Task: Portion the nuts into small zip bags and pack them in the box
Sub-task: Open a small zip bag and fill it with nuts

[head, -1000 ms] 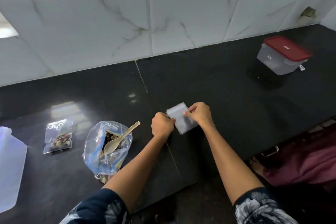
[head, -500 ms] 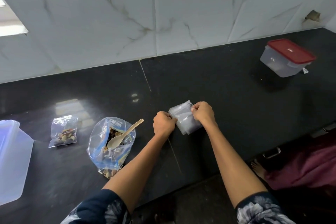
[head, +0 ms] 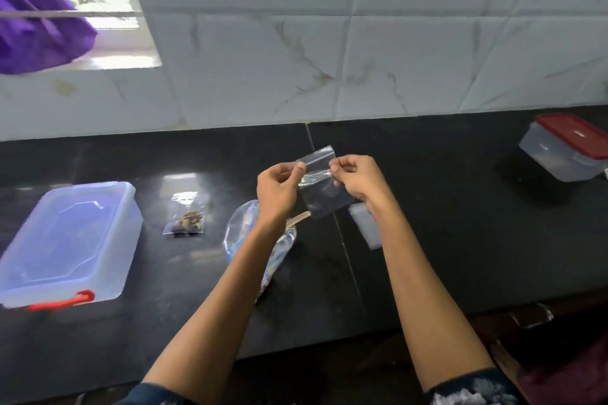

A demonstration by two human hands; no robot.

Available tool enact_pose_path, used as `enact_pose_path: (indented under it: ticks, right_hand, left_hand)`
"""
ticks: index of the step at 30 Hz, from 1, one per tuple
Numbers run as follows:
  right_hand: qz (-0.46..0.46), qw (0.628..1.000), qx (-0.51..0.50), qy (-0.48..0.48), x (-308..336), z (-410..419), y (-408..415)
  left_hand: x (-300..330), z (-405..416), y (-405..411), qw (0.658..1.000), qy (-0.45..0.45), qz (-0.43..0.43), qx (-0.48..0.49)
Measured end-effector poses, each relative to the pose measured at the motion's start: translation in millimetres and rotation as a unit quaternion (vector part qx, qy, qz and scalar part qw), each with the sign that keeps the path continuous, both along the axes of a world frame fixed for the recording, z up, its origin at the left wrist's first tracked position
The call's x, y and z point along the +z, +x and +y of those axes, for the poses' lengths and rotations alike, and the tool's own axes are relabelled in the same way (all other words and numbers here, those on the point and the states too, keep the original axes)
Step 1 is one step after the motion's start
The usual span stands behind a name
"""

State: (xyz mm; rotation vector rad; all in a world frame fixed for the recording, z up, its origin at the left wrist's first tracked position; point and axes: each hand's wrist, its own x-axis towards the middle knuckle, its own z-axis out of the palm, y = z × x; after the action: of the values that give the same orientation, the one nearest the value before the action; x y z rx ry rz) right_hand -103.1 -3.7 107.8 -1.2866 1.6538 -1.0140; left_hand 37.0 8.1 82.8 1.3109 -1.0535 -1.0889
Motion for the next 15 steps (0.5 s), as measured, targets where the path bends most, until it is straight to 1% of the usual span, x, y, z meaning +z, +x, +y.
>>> enact_pose_path:
  ticks: [3,7,12,15]
  right_hand:
    - [0.0,0.999,0.043,0.004,-4.4,1.4,33.8]
    - [0.005,0.996,0.093,-0.003,-12.3,5.1,72.0]
    - [-0.027,0.988,0.154,-0.003,-16.5,3.9,109.1]
    - [-0.023,0.982,0.187,-0.008,-16.9,1.4,122.9]
  left_hand:
    - [0.9,9.9,33.1,0.999,0.004,0.013,0.036]
    - [-4.6,26.0,72.6,0.997,0.013,0.002,0.081]
    - [-11.7,40.3,107.9,0.994,0.043,0.01,0.096]
    - [-6.3,43.6,124.0,0.993,0.064,0.011,0.1]
